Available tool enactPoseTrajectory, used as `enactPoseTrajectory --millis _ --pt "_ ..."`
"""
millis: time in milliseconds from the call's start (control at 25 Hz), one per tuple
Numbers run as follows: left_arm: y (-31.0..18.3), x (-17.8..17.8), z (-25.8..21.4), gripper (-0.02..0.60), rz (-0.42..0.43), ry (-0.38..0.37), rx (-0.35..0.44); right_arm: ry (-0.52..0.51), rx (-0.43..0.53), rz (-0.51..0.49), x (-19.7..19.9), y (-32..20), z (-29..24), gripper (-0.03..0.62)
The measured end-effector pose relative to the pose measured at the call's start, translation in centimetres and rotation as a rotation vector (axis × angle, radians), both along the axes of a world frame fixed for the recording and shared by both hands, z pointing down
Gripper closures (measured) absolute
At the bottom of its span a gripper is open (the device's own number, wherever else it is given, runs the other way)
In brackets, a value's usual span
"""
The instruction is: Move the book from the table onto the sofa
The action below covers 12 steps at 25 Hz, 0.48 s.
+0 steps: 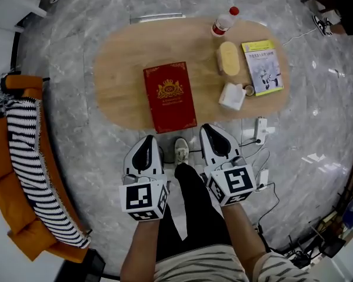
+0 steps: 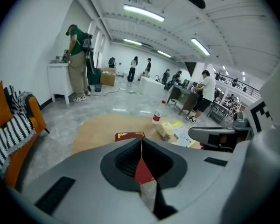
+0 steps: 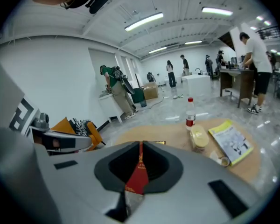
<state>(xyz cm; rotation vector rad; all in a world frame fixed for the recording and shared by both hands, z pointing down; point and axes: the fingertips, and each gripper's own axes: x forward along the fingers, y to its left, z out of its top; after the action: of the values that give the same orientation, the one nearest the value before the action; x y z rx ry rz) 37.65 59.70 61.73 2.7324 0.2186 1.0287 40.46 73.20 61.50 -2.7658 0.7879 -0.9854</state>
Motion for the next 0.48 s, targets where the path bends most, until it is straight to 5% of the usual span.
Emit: enactPoseTrajectory --millis 480 --pt "-1.1 1.4 11.1 0.552 0.005 -0.133 -0.054 -0.153 -0.018 0.019 1.8 -0.8 11.4 0.496"
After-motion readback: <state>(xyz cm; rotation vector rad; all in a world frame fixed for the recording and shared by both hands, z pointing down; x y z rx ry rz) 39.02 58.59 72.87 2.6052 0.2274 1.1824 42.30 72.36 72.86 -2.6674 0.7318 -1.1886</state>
